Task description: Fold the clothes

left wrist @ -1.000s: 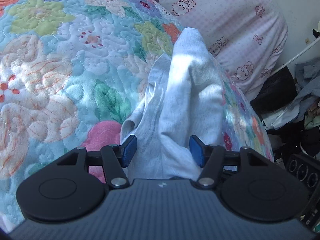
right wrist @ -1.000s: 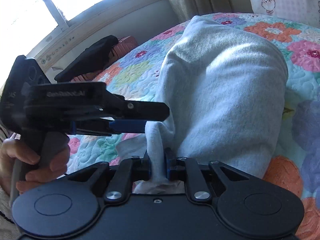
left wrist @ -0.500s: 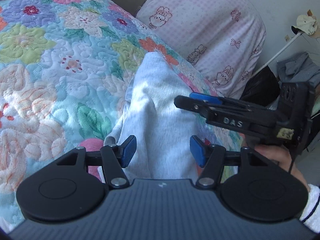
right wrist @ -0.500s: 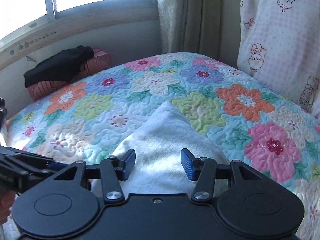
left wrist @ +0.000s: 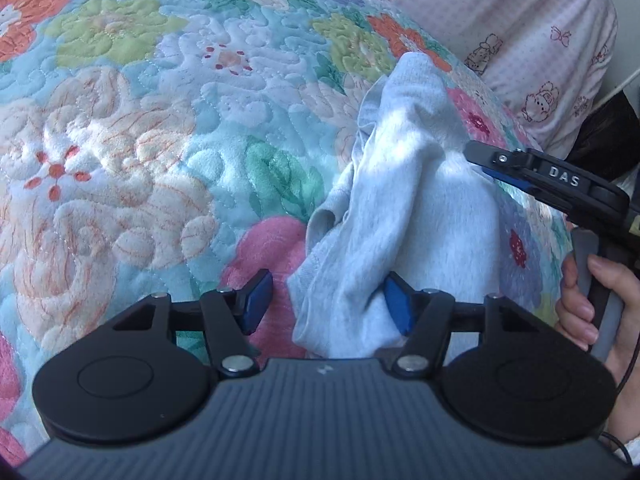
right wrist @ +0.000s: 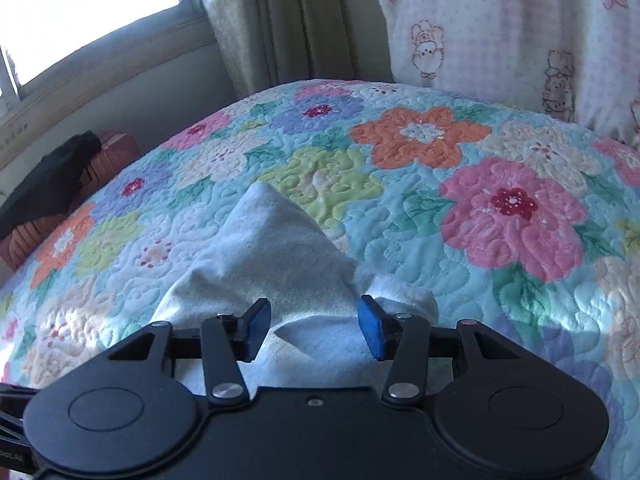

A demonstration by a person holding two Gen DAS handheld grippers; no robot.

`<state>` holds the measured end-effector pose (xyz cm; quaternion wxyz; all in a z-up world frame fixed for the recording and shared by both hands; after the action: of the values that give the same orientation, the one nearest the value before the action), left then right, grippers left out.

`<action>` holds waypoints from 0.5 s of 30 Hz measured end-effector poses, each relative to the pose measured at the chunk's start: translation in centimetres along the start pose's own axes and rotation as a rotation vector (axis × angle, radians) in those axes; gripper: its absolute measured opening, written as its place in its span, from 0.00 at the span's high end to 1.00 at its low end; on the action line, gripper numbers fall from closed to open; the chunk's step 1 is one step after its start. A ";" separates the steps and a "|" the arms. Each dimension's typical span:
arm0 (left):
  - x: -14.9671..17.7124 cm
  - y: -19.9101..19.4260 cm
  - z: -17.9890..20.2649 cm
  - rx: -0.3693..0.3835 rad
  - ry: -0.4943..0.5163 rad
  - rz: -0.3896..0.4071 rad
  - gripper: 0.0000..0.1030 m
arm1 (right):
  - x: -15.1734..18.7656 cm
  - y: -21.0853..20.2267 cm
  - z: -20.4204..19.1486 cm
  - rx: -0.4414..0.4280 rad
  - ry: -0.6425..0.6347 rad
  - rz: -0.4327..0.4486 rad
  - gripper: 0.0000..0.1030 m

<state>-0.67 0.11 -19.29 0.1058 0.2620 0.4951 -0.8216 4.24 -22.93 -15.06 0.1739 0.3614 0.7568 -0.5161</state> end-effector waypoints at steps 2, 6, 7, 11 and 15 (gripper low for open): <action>-0.1 0.0 0.0 -0.045 0.029 0.001 0.43 | -0.1 -3.0 1.9 0.070 0.101 0.095 0.32; -0.1 0.2 0.7 -0.073 0.059 0.002 0.43 | 2.8 -5.9 5.6 0.021 0.257 0.017 0.22; -0.2 0.2 0.6 -0.067 0.050 0.002 0.43 | 4.2 -6.0 6.2 -0.034 0.322 -0.050 0.22; -0.4 -0.4 0.1 -0.020 -0.011 0.019 0.45 | 9.2 -6.4 6.2 -0.204 0.477 -0.205 0.22; -0.7 -1.8 0.1 -0.011 -0.028 0.053 0.45 | 11.1 -6.1 4.8 -0.236 0.475 -0.237 0.22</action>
<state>-0.93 0.81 -17.50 0.1359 0.2628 0.4910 -0.8194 -8.32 -24.50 -20.09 -0.0287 0.3585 0.8680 -0.3424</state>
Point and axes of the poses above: each gripper's, at about its wrist camera, not at the fingertips, and y roughly the way its jaws point, z to its right, x to its underside, the point moved 8 cm from there along y, roughly the way its jaws point, and after that the axes turned 13 degrees about y, right-handed, at the moved point
